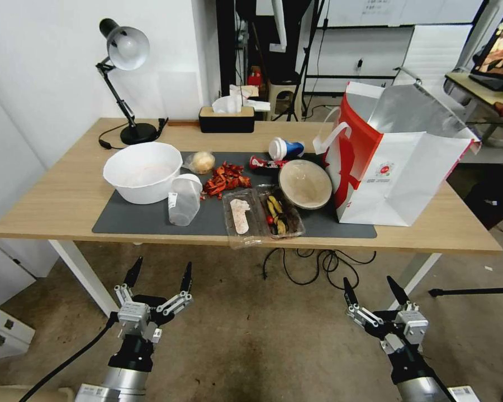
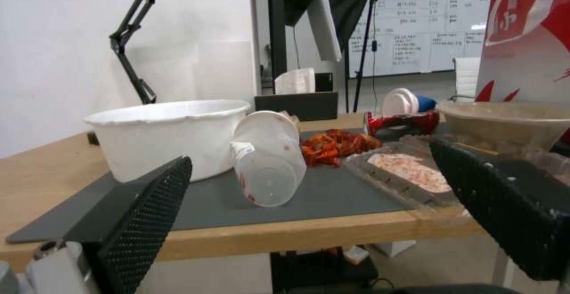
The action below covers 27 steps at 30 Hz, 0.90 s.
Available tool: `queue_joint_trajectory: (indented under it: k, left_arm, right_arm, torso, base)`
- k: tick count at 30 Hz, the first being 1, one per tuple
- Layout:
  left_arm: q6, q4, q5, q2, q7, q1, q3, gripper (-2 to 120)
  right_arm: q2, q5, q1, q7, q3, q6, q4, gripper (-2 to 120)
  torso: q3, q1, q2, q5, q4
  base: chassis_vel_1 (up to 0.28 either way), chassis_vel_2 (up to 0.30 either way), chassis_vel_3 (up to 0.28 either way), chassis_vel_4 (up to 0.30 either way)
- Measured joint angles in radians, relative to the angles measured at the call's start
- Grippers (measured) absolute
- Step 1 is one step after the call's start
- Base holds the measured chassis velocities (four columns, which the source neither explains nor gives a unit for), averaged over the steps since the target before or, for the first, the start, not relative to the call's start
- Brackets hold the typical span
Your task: Pick up the food delivery bag from the floor and place it on the table.
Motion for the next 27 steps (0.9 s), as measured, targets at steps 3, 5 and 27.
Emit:
queue_joint_trajectory:
  k: [3,5,27]
  left_arm:
    - [0.008,-0.006,-0.001,-0.001,0.001,-0.005,0.0,100]
    - [0.011,-0.007,-0.001,-0.002,0.001,-0.006,0.0,100]
    - [0.015,-0.016,-0.001,-0.01,0.006,-0.017,0.0,100]
  right_arm:
    - [-0.001,-0.01,0.001,-0.001,0.003,0.016,0.001,100]
    - [-0.001,-0.011,0.001,-0.001,0.004,0.017,0.003,100]
    - [-0.012,-0.013,0.013,-0.004,0.024,0.01,0.035,100]
  torso:
    - [0.0,0.0,0.0,0.0001,0.0]
    - [0.0,0.0,0.0,0.0001,0.0]
    - [0.0,0.0,0.0,0.0001,0.0]
  base:
    - [0.0,0.0,0.0,0.0]
    - [0.0,0.0,0.0,0.0]
    - [0.0,0.0,0.0,0.0]
